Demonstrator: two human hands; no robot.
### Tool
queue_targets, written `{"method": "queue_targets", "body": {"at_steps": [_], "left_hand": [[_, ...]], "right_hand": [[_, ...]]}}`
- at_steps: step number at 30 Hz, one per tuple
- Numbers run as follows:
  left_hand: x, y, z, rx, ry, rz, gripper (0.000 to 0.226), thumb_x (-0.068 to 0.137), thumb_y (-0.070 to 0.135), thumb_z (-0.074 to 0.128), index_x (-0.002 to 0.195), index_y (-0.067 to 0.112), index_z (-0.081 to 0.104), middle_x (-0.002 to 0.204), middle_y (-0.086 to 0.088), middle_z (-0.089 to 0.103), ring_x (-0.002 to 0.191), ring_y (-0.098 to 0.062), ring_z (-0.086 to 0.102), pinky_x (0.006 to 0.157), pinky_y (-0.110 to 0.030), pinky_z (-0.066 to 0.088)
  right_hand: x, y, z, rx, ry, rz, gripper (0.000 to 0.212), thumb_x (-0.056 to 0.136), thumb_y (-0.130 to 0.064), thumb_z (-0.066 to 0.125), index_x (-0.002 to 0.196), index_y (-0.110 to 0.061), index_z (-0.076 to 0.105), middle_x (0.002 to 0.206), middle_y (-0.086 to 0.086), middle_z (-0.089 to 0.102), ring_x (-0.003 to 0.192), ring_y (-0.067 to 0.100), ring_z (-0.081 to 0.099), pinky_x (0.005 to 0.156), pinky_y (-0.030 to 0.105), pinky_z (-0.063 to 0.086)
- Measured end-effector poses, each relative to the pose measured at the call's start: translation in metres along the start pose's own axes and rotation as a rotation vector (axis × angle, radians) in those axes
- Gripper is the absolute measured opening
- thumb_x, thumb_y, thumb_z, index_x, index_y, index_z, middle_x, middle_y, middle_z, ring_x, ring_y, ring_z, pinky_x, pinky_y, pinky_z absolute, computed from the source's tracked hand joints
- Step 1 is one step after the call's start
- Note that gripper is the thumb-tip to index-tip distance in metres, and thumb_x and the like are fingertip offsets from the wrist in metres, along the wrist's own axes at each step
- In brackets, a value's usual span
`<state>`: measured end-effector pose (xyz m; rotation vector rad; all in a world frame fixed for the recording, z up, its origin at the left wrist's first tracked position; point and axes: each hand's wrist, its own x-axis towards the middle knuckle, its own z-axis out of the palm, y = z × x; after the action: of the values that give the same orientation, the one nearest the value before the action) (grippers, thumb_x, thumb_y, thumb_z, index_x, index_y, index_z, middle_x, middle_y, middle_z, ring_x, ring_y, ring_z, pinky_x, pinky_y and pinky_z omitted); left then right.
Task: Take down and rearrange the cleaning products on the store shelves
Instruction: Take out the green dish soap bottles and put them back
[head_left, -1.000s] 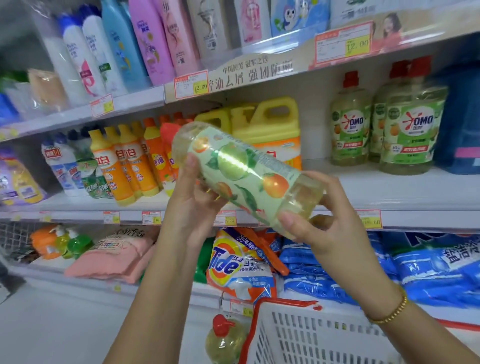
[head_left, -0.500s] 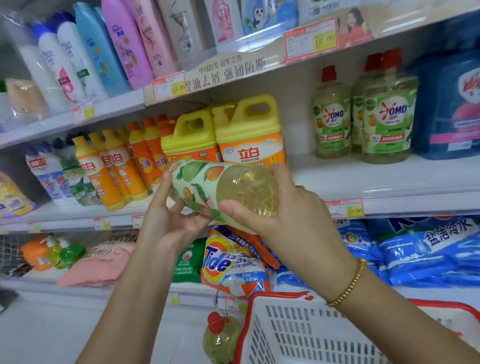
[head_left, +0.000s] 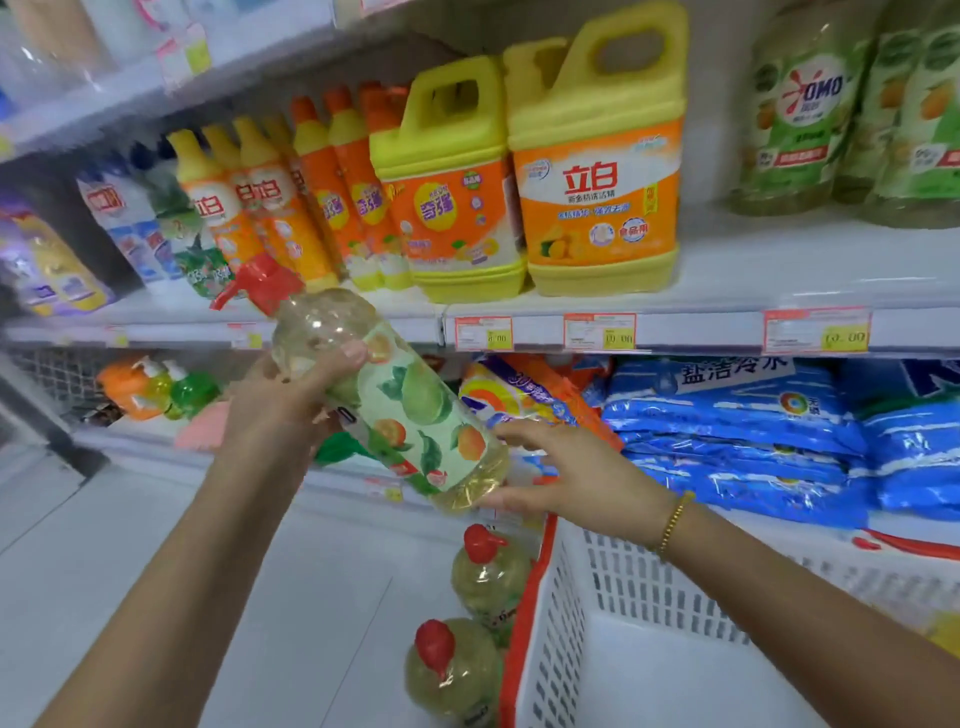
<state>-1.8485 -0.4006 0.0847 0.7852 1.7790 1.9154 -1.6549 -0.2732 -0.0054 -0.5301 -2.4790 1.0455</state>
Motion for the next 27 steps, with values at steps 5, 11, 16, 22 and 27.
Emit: {"method": "queue_targets", "body": {"at_steps": [5, 11, 16, 22, 27], "left_hand": [[0.004, -0.085, -0.046, 0.252, 0.095, 0.034, 0.105, 0.031, 0.044, 0.087, 0.126, 0.017, 0.052, 0.117, -0.002, 0.065, 0.102, -0.017, 0.066, 0.077, -0.031, 0.053], [0.008, -0.162, -0.063, 0.376, 0.037, -0.106, 0.105, 0.031, 0.031, 0.092, 0.124, 0.015, 0.046, 0.107, 0.010, 0.060, 0.096, -0.007, 0.062, 0.076, -0.025, 0.052], [0.012, -0.230, -0.054, 0.435, -0.067, -0.154, 0.098, 0.050, 0.002, 0.093, 0.129, 0.019, 0.038, 0.118, 0.003, 0.055, 0.104, -0.014, 0.058, 0.088, -0.030, 0.048], [0.006, -0.274, -0.044, 0.442, -0.152, -0.187, 0.102, 0.034, 0.021, 0.093, 0.118, 0.030, 0.036, 0.106, 0.012, 0.057, 0.100, -0.012, 0.059, 0.079, -0.013, 0.044], [0.001, -0.282, -0.049, 0.490, -0.147, -0.181, 0.093, 0.051, 0.007, 0.093, 0.120, 0.025, 0.034, 0.104, 0.013, 0.055, 0.092, 0.003, 0.055, 0.073, -0.003, 0.040]], "right_hand": [[0.004, 0.052, 0.034, -0.573, -0.192, 0.192, 0.030, 0.092, -0.039, 0.051, 0.111, -0.019, 0.061, 0.110, 0.007, 0.063, 0.106, 0.023, 0.056, 0.089, 0.034, 0.041], [0.000, 0.068, 0.054, -0.580, -0.227, 0.219, 0.026, 0.093, -0.038, 0.047, 0.109, -0.020, 0.057, 0.108, 0.002, 0.053, 0.097, 0.020, 0.057, 0.076, 0.031, 0.044], [0.007, 0.068, 0.058, -0.591, -0.206, 0.222, 0.023, 0.093, -0.033, 0.050, 0.110, -0.020, 0.058, 0.115, 0.002, 0.050, 0.098, 0.018, 0.055, 0.077, 0.027, 0.041], [0.008, 0.068, 0.060, -0.605, -0.195, 0.233, 0.022, 0.094, -0.034, 0.049, 0.110, -0.020, 0.056, 0.116, 0.002, 0.049, 0.096, 0.017, 0.054, 0.074, 0.026, 0.041], [0.001, 0.073, 0.061, -0.580, -0.169, 0.210, 0.026, 0.095, -0.038, 0.047, 0.115, -0.024, 0.054, 0.119, -0.001, 0.049, 0.099, 0.014, 0.054, 0.076, 0.024, 0.045]]}}
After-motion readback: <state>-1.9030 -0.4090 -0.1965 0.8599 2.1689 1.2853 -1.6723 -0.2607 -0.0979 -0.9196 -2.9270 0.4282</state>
